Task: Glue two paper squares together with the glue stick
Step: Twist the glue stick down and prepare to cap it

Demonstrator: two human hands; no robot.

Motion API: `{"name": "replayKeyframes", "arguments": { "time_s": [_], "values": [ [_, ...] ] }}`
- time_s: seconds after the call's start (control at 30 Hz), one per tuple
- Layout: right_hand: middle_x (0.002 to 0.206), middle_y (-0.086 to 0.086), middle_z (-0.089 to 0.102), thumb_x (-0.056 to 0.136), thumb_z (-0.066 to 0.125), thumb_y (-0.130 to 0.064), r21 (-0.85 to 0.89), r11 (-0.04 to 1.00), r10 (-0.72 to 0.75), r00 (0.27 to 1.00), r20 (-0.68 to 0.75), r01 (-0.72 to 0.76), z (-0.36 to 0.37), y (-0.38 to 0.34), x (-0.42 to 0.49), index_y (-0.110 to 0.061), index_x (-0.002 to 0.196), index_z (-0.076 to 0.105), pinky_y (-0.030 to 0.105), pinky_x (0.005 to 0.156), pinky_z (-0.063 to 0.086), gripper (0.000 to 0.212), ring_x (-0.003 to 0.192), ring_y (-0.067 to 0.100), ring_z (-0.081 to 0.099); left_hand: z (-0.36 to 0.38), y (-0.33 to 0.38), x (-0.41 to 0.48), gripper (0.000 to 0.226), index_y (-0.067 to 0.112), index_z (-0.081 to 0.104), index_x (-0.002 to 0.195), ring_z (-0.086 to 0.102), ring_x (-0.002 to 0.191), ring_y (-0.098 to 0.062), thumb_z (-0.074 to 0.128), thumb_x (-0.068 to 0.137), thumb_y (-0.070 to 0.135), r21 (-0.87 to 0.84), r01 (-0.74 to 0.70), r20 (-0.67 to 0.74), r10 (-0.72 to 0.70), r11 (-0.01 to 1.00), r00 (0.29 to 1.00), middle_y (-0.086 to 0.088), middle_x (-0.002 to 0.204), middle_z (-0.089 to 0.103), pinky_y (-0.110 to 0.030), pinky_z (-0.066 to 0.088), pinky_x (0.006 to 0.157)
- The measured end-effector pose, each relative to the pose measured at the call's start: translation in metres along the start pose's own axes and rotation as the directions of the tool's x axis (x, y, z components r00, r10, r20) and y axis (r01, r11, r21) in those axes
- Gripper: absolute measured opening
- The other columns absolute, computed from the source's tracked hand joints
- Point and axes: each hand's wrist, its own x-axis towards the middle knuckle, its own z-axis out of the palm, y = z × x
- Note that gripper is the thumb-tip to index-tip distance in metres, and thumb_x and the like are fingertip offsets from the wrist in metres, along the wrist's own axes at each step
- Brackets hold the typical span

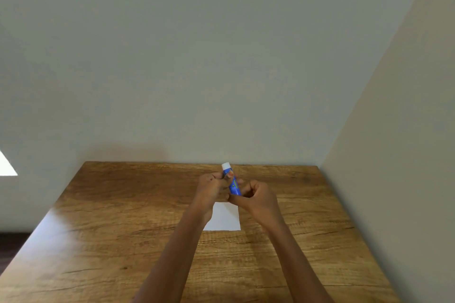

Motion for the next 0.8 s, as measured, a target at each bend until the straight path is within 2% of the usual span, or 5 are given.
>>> {"name": "replayKeyframes", "arguments": {
  "time_s": [0.27, 0.43, 0.6, 0.7, 0.8],
  "values": [
    [0.098, 0.015, 0.073, 0.09, 0.057, -0.037, 0.117, 0.99, 0.036, 0.949, 0.313, -0.076, -0.007, -0.005, 0.002, -0.003, 0.097, 0.071, 0.033, 0.085, 0.05, 0.038, 0.081, 0.013, 0.068, -0.006, 0.005, 0.002, 0.017, 0.006, 0.07, 0.092, 0.069, 0.087, -0.027, 0.058, 0.09, 0.017, 0.004, -0.032, 0.007, 0.032, 0.999, 0.999, -0.011, 0.094, 0.075, -0.035, 0.056, 0.072],
    [0.058, -0.004, 0.067, 0.07, 0.079, -0.037, 0.146, 0.989, -0.002, 0.994, 0.11, -0.014, -0.004, -0.007, 0.004, -0.019, 0.058, 0.072, 0.034, 0.067, 0.049, 0.023, 0.062, 0.01, 0.06, -0.005, 0.008, 0.005, 0.017, 0.006, 0.071, 0.093, 0.071, 0.084, -0.02, 0.058, 0.09, 0.017, -0.024, -0.043, 0.002, 0.043, 0.999, 0.999, -0.012, 0.094, 0.074, -0.033, 0.053, 0.083],
    [0.05, -0.008, 0.057, 0.063, 0.084, -0.027, -0.007, 0.998, -0.058, 0.996, -0.061, 0.057, 0.003, -0.011, 0.008, -0.011, 0.057, 0.061, 0.024, 0.054, 0.038, 0.029, 0.05, 0.006, 0.048, 0.001, 0.008, 0.009, 0.019, 0.003, 0.07, 0.097, 0.072, 0.076, -0.018, 0.062, 0.087, 0.018, -0.071, -0.017, 0.019, 0.018, 0.997, 1.0, -0.01, 0.089, 0.075, -0.028, 0.056, 0.071],
    [0.07, 0.003, 0.062, 0.075, 0.076, -0.03, 0.077, 0.997, -0.032, 0.991, 0.128, 0.022, -0.004, -0.018, 0.01, -0.003, 0.078, 0.066, 0.031, 0.067, 0.044, 0.029, 0.067, 0.012, 0.055, 0.002, 0.015, 0.011, 0.019, 0.001, 0.069, 0.097, 0.068, 0.062, -0.01, 0.062, 0.087, 0.016, -0.088, -0.02, 0.031, 0.023, 0.996, 0.999, -0.003, 0.063, 0.07, -0.017, 0.053, 0.059],
    [0.087, 0.008, 0.072, 0.088, 0.061, -0.038, 0.166, 0.984, 0.02, 0.968, 0.25, -0.063, -0.016, -0.027, 0.012, -0.008, 0.095, 0.071, 0.02, 0.074, 0.052, 0.033, 0.076, 0.009, 0.065, 0.0, 0.023, 0.016, 0.016, 0.004, 0.071, 0.093, 0.07, 0.086, -0.022, 0.062, 0.086, 0.015, -0.106, -0.025, 0.025, 0.028, 0.994, 0.999, -0.01, 0.083, 0.074, -0.032, 0.055, 0.083]
  ]
}}
